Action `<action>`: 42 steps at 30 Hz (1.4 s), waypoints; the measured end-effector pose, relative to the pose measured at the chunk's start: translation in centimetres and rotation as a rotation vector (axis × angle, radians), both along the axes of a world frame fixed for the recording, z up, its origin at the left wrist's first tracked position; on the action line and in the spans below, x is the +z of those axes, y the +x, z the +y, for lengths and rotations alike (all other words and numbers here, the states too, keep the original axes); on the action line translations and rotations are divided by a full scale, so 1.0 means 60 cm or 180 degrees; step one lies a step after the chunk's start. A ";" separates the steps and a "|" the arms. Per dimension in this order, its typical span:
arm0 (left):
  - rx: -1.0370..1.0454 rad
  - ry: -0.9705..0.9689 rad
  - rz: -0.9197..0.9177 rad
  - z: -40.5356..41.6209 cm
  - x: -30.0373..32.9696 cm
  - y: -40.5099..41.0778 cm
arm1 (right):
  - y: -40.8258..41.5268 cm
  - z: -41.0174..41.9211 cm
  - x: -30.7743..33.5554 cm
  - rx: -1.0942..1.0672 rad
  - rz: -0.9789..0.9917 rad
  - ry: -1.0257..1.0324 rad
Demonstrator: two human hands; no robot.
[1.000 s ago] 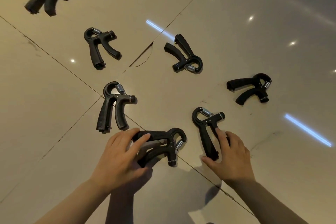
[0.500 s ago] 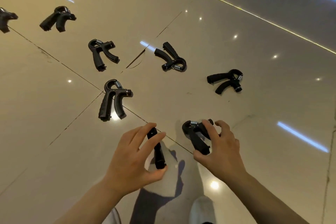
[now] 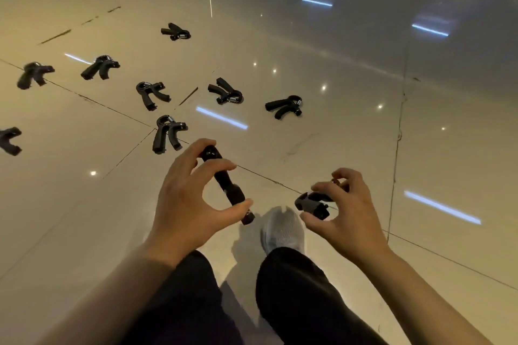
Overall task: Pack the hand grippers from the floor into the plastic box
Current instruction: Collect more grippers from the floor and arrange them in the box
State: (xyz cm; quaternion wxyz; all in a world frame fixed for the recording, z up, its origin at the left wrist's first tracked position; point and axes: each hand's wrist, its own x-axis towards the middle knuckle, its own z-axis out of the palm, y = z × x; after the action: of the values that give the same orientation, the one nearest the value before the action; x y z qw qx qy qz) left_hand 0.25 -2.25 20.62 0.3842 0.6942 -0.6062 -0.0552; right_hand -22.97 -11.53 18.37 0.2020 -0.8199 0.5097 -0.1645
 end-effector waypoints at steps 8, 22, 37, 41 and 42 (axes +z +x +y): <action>-0.0569 -0.0328 -0.0346 0.171 0.189 -0.204 | -0.205 0.236 0.179 -0.0170 -0.0258 -0.0392; -0.2032 0.0023 -0.0621 0.277 0.213 -0.517 | -0.597 0.481 0.193 -0.1718 -0.1001 -0.0111; -0.2098 0.0736 0.0202 0.231 -0.040 -0.601 | -0.683 0.406 -0.047 -0.2680 -0.0973 0.0357; -0.1938 0.0836 0.0399 0.231 -0.099 -0.610 | -0.688 0.375 -0.097 -0.2982 -0.1282 0.0616; -0.1918 0.0875 0.0427 0.228 -0.109 -0.610 | -0.687 0.368 -0.109 -0.3022 -0.1339 0.0689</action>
State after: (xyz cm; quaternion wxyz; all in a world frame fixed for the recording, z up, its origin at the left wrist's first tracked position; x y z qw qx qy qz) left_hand -36.35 11.41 14.11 0.2924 0.5239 -0.7444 -0.2929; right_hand -64.20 10.53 11.83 0.2866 -0.4227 0.7874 -0.3452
